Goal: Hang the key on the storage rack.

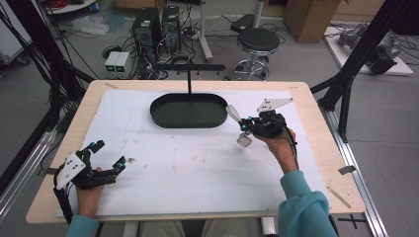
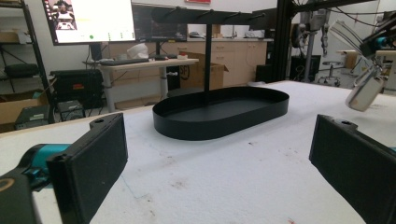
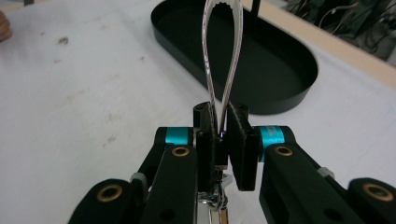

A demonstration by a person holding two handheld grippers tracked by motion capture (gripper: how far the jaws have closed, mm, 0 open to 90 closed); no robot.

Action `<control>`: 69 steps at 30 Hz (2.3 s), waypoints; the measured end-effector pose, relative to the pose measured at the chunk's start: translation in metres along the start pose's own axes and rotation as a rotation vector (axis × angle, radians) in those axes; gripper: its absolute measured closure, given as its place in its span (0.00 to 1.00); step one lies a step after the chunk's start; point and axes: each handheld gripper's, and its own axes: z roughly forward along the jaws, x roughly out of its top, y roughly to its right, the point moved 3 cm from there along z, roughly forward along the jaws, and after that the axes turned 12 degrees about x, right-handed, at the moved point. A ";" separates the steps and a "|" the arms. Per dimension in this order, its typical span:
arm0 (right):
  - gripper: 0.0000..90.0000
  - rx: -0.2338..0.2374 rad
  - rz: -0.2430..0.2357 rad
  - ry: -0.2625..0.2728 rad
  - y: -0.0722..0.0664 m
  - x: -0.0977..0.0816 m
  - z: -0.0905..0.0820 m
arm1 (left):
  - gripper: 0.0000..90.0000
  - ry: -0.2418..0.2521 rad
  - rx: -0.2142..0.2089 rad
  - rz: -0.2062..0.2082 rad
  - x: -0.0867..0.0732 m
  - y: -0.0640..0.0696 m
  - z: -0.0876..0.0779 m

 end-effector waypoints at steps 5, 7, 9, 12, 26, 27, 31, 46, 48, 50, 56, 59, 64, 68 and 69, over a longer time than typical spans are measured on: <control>0.92 -0.054 -0.002 0.048 0.001 0.009 0.002 | 0.05 0.000 0.000 -0.001 0.000 0.000 0.000; 0.92 -0.069 -0.007 0.065 0.001 0.013 0.003 | 0.05 0.000 0.000 -0.001 0.000 0.000 0.000; 0.92 -0.082 -0.010 0.076 0.002 0.017 0.004 | 0.05 0.000 0.000 -0.001 0.000 0.000 0.000; 0.92 -0.093 -0.012 0.095 0.003 0.023 0.006 | 0.05 0.000 0.000 -0.002 0.000 0.000 0.000; 0.92 -0.209 -0.031 0.170 0.012 0.056 0.014 | 0.05 0.001 0.000 0.001 0.000 0.000 0.000; 0.92 -0.218 -0.031 0.175 0.013 0.058 0.014 | 0.05 0.001 -0.001 0.002 0.000 0.000 0.000; 0.92 -0.257 -0.030 0.195 0.017 0.066 0.018 | 0.05 0.001 0.000 0.001 0.000 0.000 0.000; 0.92 -0.337 -0.027 0.226 0.028 0.086 0.039 | 0.05 0.001 -0.001 -0.002 0.000 0.000 0.000; 0.92 -0.340 -0.014 0.219 0.029 0.087 0.042 | 0.05 0.001 -0.001 -0.002 0.000 0.000 0.000; 0.92 -0.341 -0.013 0.217 0.031 0.088 0.046 | 0.05 0.001 -0.001 -0.002 0.000 0.000 0.000; 0.92 -0.353 0.000 0.215 0.037 0.087 0.057 | 0.05 0.001 -0.001 -0.002 0.000 0.000 0.000; 0.92 -0.358 0.009 0.213 0.039 0.086 0.061 | 0.05 0.001 0.000 -0.002 0.000 0.000 0.000; 0.92 -0.372 0.005 0.204 0.043 0.084 0.069 | 0.05 0.001 0.000 -0.001 0.000 0.000 0.000; 0.92 -0.386 0.008 0.190 0.045 0.082 0.072 | 0.05 0.001 0.000 -0.001 0.000 0.000 0.000; 0.92 -0.390 0.007 0.188 0.046 0.082 0.073 | 0.05 0.001 0.000 -0.001 0.000 0.000 0.000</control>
